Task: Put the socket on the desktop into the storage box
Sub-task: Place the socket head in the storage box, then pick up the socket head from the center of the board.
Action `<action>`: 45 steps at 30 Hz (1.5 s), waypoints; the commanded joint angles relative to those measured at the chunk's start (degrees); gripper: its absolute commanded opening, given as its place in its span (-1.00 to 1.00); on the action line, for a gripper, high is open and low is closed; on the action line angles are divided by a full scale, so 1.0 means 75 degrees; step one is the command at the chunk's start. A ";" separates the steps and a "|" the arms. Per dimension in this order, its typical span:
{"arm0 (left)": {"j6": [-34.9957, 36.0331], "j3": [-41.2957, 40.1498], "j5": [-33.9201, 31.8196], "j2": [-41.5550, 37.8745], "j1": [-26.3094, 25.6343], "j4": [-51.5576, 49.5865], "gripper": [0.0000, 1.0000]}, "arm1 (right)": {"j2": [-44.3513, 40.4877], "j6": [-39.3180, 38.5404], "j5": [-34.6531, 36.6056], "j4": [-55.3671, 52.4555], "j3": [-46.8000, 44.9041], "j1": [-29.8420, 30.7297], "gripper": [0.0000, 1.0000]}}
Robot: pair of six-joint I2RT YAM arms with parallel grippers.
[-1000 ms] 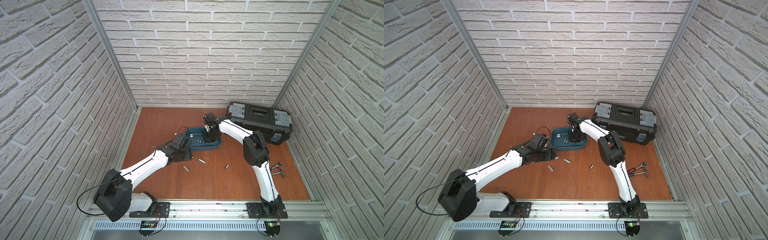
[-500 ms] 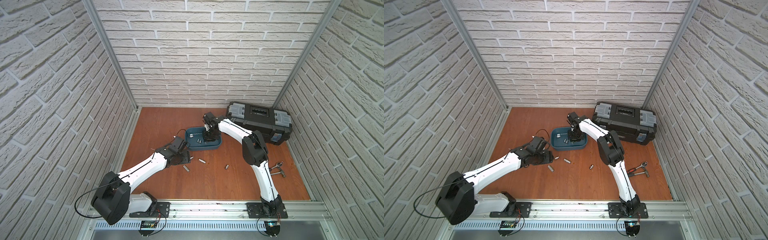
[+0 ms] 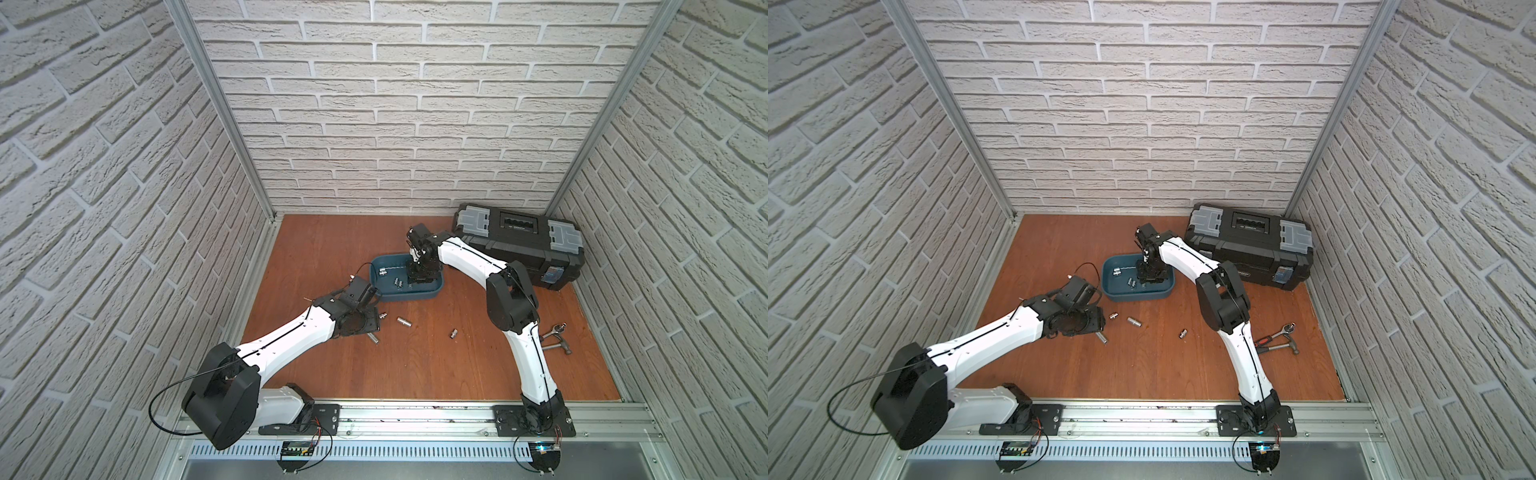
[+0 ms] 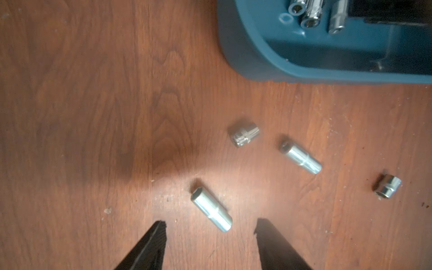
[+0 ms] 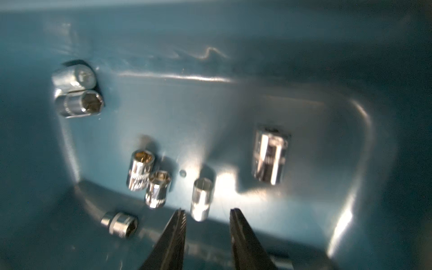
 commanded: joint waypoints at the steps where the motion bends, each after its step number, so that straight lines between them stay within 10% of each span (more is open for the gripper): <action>1: -0.0221 0.0107 -0.0199 0.0126 -0.0161 -0.0286 0.31 | -0.0907 -0.0055 0.0082 0.0190 -0.0326 0.0004 -0.24; 45: -0.1291 0.0368 -0.0378 0.1843 -0.0848 -0.0074 0.03 | -0.5572 -0.0949 -0.1153 0.1548 -0.5730 0.0567 -0.23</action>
